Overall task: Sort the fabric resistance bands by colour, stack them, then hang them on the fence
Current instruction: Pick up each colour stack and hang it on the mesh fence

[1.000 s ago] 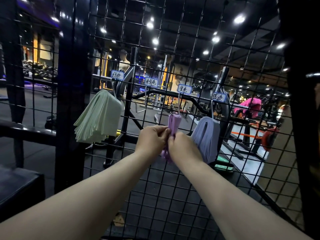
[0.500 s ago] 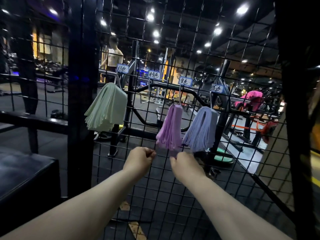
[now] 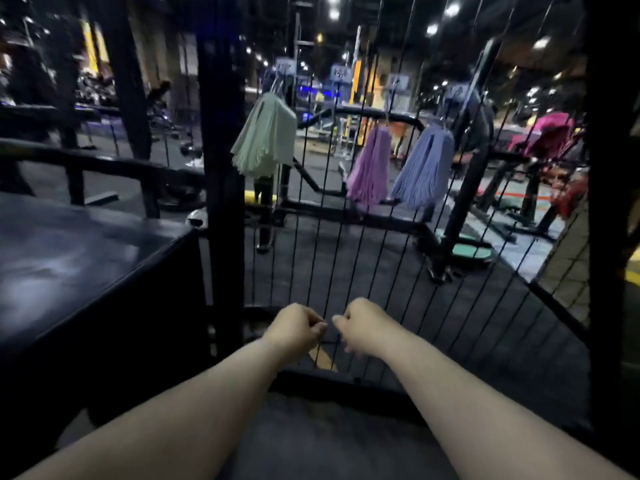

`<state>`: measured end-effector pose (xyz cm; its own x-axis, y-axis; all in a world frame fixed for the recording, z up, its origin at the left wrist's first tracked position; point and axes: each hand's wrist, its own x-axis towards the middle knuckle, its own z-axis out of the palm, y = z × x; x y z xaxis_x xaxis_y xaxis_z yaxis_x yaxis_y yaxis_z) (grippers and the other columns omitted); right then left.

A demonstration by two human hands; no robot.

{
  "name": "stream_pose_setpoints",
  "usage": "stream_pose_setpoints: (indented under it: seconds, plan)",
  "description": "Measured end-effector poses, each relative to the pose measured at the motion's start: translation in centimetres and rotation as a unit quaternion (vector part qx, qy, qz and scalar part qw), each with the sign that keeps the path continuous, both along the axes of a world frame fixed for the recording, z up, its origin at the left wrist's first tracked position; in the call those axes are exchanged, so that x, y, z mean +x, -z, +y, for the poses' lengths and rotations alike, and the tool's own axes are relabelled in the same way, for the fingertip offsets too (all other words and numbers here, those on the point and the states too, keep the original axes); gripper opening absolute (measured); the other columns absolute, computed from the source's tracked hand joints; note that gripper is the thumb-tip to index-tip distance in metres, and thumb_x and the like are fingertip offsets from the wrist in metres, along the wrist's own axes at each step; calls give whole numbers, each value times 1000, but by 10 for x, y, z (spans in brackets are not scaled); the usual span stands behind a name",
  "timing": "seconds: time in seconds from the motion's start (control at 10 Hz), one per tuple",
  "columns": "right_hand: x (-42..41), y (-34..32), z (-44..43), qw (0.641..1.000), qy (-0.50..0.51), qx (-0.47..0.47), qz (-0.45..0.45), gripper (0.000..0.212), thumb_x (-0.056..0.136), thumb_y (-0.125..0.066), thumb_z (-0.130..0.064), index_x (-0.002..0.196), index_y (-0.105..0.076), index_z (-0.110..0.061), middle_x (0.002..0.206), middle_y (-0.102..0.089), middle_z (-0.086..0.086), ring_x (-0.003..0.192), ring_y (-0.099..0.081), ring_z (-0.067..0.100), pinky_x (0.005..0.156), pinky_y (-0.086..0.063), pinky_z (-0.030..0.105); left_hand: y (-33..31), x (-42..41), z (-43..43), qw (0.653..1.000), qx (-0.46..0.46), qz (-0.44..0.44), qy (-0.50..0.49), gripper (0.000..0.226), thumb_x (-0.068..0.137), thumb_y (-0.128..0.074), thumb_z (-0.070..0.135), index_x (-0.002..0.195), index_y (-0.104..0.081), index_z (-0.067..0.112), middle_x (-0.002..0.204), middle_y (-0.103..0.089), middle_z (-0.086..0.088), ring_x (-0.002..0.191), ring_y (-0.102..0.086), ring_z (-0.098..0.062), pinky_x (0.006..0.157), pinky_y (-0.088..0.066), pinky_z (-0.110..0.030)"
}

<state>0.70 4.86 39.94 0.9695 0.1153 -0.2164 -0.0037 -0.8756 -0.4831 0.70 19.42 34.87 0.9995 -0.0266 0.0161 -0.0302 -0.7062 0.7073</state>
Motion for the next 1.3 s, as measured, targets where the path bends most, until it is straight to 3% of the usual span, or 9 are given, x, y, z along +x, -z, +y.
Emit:
stream_pose_setpoints:
  seconds: [0.1,0.3,0.4,0.6,0.9,1.0,1.1,1.2,1.3]
  plan:
    - [-33,11,11,1000,-2,1,20,35,99,-49,-36,93,-62,-5,92,-70,15,83,-71,33,79,-59,46,13,-36,6,1000,-2,23,-13,24,95,-62,30,82,-75,15,73,-69,0,64,-62,-12,60,-46,-21]
    - [-93,31,19,992,13,46,116,24,102,-47,-19,87,-56,-3,62,-64,4,53,-62,17,40,-48,22,35,-104,22,999,10,40,-22,23,95,-63,26,99,-77,9,92,-75,-11,80,-69,-19,71,-54,-29]
    - [-117,41,15,998,-16,3,56,17,95,-55,-14,85,-63,-3,85,-73,18,64,-67,24,58,-57,30,44,-130,32,997,-11,51,-50,23,95,-64,26,97,-76,7,89,-75,-11,80,-71,-23,73,-57,-31]
    - [-143,49,21,992,-43,-27,112,23,98,-50,-10,107,-64,6,88,-72,15,66,-68,22,63,-58,32,51,-152,50,994,-47,75,-69,24,94,-65,25,95,-75,3,88,-75,-15,78,-72,-28,68,-58,-35]
    - [-105,147,35,982,-51,-28,181,21,98,-53,-12,82,-59,0,83,-71,22,63,-67,29,65,-60,40,131,-125,31,975,-31,215,-51,21,96,-61,24,100,-69,5,93,-73,-15,68,-65,-23,59,-49,-30]
    - [-90,206,36,974,-34,-28,221,15,95,-57,-9,81,-58,-4,79,-66,16,59,-62,24,57,-57,33,184,-117,24,960,6,277,-35,21,97,-58,23,98,-69,5,93,-70,-15,74,-64,-24,64,-52,-34]
    - [-85,269,35,959,-29,-37,278,18,93,-58,-11,107,-65,-2,96,-69,18,74,-65,26,66,-55,31,231,-111,23,945,48,322,-24,26,100,-54,19,113,-67,1,112,-68,-10,95,-62,-18,65,-48,-21]
    - [-88,330,34,946,-4,-38,323,34,95,-58,-17,121,-61,4,121,-64,22,109,-64,35,89,-51,36,287,-116,28,924,13,380,-50,28,98,-57,16,119,-65,0,123,-67,-16,106,-64,-23,75,-53,-25]
    - [-99,375,36,936,51,-28,348,38,92,-63,-29,120,-61,-2,121,-64,16,112,-61,32,89,-49,32,325,-120,32,894,-9,436,-106,29,96,-60,13,123,-65,3,125,-65,-14,116,-61,-27,97,-48,-30]
